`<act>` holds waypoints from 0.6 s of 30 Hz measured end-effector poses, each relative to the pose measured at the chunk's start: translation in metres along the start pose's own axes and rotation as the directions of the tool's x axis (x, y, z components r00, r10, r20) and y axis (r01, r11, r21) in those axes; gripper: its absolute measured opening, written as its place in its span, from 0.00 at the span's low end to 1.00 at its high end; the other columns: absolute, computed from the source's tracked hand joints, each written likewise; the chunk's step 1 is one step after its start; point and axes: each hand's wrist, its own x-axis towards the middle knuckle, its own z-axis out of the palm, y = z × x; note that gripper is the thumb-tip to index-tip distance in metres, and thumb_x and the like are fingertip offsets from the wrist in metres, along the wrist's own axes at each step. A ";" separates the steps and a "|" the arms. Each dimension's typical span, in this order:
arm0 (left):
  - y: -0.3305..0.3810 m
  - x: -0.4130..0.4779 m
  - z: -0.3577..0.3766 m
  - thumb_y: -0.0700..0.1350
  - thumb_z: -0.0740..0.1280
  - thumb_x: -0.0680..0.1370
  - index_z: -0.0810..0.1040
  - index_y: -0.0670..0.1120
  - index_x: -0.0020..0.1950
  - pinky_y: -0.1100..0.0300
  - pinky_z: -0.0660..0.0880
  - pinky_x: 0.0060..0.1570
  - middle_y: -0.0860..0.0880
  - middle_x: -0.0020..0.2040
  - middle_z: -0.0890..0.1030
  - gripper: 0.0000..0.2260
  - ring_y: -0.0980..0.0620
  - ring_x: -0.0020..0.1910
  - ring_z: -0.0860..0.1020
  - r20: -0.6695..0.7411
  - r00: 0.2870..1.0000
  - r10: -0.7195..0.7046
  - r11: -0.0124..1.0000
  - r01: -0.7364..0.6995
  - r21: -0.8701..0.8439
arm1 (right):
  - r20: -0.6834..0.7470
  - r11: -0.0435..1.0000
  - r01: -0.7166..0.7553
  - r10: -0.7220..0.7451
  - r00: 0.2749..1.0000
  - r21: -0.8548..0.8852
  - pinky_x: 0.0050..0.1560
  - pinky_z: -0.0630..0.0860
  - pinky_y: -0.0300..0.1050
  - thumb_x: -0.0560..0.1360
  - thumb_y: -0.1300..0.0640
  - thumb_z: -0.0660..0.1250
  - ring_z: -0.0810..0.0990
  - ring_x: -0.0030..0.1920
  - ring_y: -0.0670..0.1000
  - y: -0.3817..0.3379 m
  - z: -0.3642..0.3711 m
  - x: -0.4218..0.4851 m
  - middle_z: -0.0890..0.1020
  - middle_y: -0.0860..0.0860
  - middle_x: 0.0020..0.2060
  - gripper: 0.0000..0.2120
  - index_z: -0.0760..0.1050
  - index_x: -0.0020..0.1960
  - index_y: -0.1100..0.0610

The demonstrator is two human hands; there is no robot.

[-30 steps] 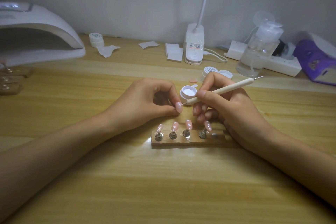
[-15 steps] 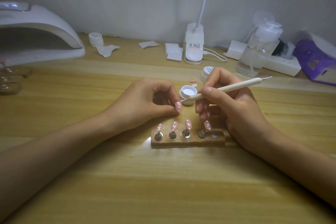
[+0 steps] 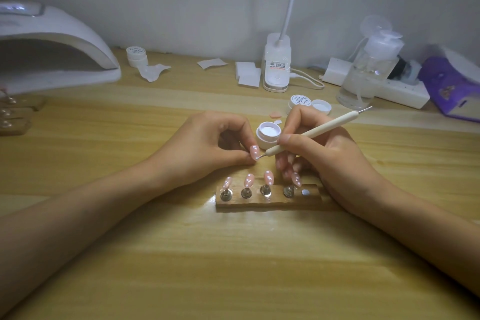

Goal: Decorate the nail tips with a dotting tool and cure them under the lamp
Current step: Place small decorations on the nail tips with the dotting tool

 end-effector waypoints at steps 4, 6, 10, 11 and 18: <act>0.001 0.000 0.000 0.39 0.76 0.71 0.82 0.48 0.38 0.74 0.71 0.38 0.61 0.34 0.82 0.06 0.65 0.35 0.79 0.005 1.000 0.005 1.000 -0.004 -0.007 | -0.003 1.000 -0.003 0.003 1.000 -0.004 0.25 0.71 0.38 0.73 0.62 0.66 0.74 0.23 0.53 0.000 0.000 0.001 0.79 0.55 0.27 0.10 0.72 0.35 0.53; 0.001 0.000 0.000 0.38 0.76 0.71 0.82 0.48 0.38 0.74 0.70 0.38 0.61 0.34 0.82 0.06 0.65 0.34 0.79 0.005 1.000 0.006 1.000 -0.006 -0.008 | -0.001 1.000 -0.004 0.004 1.000 -0.003 0.25 0.71 0.38 0.73 0.62 0.66 0.74 0.23 0.53 0.001 0.000 0.001 0.79 0.55 0.27 0.10 0.72 0.35 0.53; 0.000 0.000 0.000 0.39 0.77 0.71 0.82 0.49 0.38 0.74 0.71 0.39 0.61 0.34 0.82 0.07 0.65 0.35 0.79 0.003 1.000 0.007 1.000 -0.007 -0.003 | -0.002 1.000 -0.005 0.005 1.000 -0.006 0.25 0.71 0.37 0.73 0.62 0.66 0.74 0.23 0.53 0.001 0.000 0.001 0.79 0.55 0.27 0.10 0.72 0.35 0.53; 0.001 0.000 0.000 0.39 0.76 0.71 0.82 0.49 0.38 0.74 0.71 0.38 0.61 0.34 0.82 0.07 0.65 0.35 0.79 0.004 1.000 0.007 1.000 -0.007 -0.004 | -0.003 1.000 -0.005 0.005 1.000 -0.006 0.25 0.71 0.37 0.73 0.62 0.66 0.74 0.23 0.53 0.001 0.000 0.001 0.79 0.55 0.27 0.10 0.72 0.35 0.53; 0.001 0.000 0.000 0.39 0.77 0.70 0.81 0.50 0.38 0.73 0.72 0.38 0.60 0.34 0.82 0.08 0.65 0.34 0.79 0.005 1.000 0.001 1.000 -0.001 -0.004 | 0.001 1.000 -0.001 0.001 1.000 0.019 0.25 0.71 0.37 0.73 0.62 0.66 0.74 0.23 0.53 0.001 0.000 0.001 0.79 0.56 0.27 0.10 0.72 0.35 0.53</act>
